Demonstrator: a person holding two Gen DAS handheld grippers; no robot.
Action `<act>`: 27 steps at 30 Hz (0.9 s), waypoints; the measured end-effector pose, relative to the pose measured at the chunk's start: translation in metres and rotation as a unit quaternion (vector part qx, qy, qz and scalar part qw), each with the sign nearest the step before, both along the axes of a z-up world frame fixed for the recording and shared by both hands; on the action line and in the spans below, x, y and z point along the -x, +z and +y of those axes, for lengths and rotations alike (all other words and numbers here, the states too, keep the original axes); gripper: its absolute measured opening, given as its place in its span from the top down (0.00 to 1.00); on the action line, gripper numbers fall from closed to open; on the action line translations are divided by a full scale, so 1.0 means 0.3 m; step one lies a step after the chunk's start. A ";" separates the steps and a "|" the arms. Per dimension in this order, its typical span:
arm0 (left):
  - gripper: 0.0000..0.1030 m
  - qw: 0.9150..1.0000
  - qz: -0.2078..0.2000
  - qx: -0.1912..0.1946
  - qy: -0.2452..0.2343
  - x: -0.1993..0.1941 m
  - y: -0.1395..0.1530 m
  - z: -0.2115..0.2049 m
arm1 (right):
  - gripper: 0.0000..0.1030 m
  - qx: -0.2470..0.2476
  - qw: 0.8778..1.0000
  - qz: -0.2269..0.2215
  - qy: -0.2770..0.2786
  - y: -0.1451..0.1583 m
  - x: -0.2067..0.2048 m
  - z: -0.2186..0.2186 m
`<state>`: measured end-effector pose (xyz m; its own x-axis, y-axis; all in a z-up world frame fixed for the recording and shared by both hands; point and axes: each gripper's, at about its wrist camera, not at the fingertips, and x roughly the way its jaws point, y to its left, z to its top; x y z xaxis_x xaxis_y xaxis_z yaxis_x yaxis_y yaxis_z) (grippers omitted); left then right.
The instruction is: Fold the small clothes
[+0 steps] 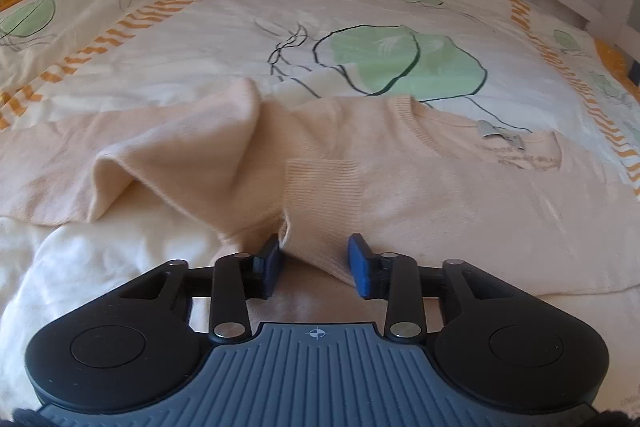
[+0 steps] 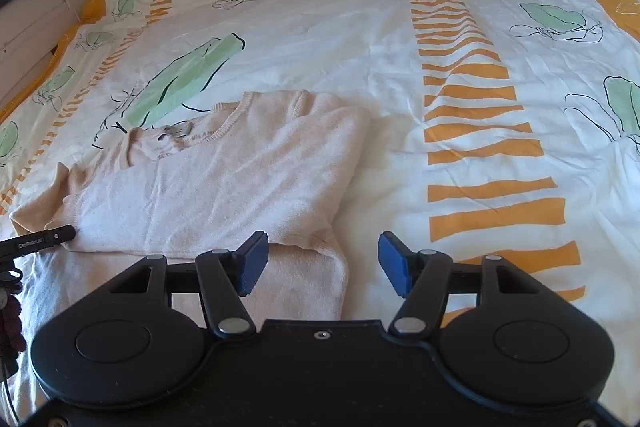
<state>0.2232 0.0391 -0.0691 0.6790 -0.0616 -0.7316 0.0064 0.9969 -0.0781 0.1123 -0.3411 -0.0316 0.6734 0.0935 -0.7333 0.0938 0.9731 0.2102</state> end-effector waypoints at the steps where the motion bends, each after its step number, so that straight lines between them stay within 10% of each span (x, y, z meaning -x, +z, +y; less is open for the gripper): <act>1: 0.58 1.000 0.003 -0.001 0.007 0.000 0.000 0.007 | 0.35 0.001 1.000 0.001 -0.003 -0.001 0.000 -0.002; 10: 0.46 1.000 0.008 -0.013 0.008 0.035 -0.004 0.009 | 0.09 0.022 0.999 -0.029 -0.026 -0.020 -0.038 -0.017; 14: 0.30 1.000 0.008 -0.024 -0.009 0.044 -0.014 -0.009 | 0.09 0.077 0.996 0.005 -0.033 -0.090 -0.074 -0.012; 27: 0.20 0.999 0.019 -0.029 -0.031 0.056 -0.017 -0.009 | 0.01 0.066 0.996 0.023 -0.057 -0.121 -0.053 -0.075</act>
